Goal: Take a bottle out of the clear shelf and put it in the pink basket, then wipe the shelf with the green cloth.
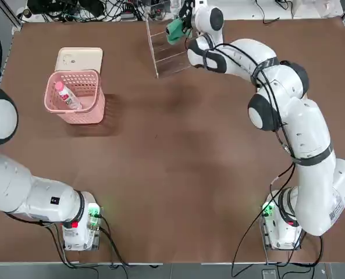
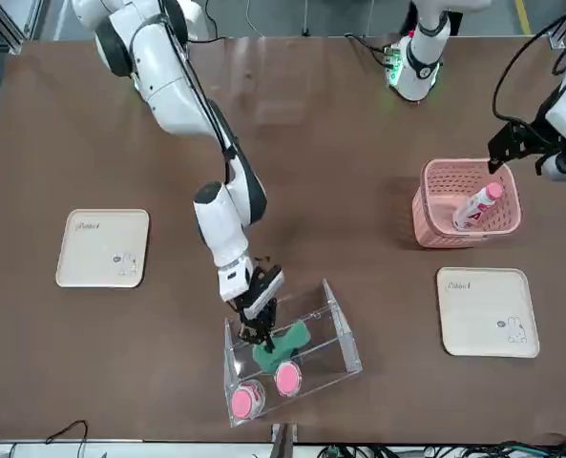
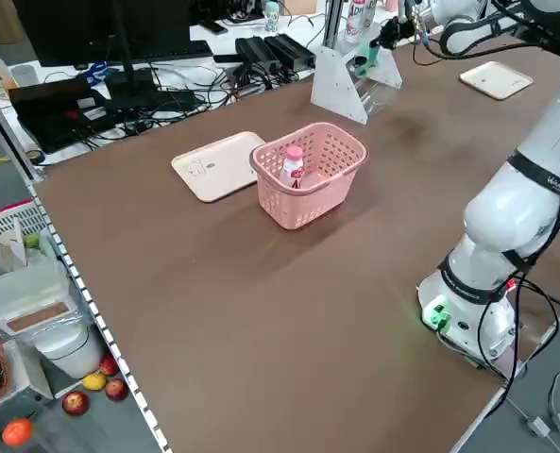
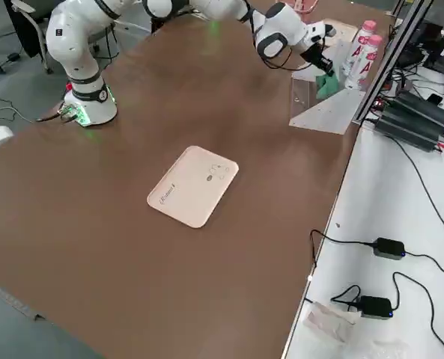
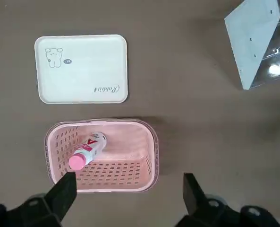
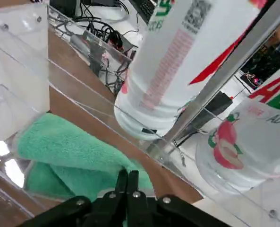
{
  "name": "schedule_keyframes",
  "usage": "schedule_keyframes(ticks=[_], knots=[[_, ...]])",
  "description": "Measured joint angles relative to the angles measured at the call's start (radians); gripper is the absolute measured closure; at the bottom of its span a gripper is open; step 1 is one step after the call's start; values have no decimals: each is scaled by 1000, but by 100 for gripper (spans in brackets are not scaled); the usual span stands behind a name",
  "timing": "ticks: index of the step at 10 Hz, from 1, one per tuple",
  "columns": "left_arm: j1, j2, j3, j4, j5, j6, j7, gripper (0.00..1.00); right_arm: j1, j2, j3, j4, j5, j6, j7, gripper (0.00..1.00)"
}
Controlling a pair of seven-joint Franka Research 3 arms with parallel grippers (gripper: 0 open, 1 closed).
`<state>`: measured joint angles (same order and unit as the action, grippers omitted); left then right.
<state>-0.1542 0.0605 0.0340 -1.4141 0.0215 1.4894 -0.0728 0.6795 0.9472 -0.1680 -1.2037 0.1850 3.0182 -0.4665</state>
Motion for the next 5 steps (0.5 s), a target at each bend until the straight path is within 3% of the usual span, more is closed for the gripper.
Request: schedule_keyframes(ticks=[2,5], knots=[[3,0,8,1,4,0,0,0,26,-48,16,-25,6,-41,95,97],[-1,0,6,1,5,1,-2,0,41,-160,51,-183,9,-47,137,97]])
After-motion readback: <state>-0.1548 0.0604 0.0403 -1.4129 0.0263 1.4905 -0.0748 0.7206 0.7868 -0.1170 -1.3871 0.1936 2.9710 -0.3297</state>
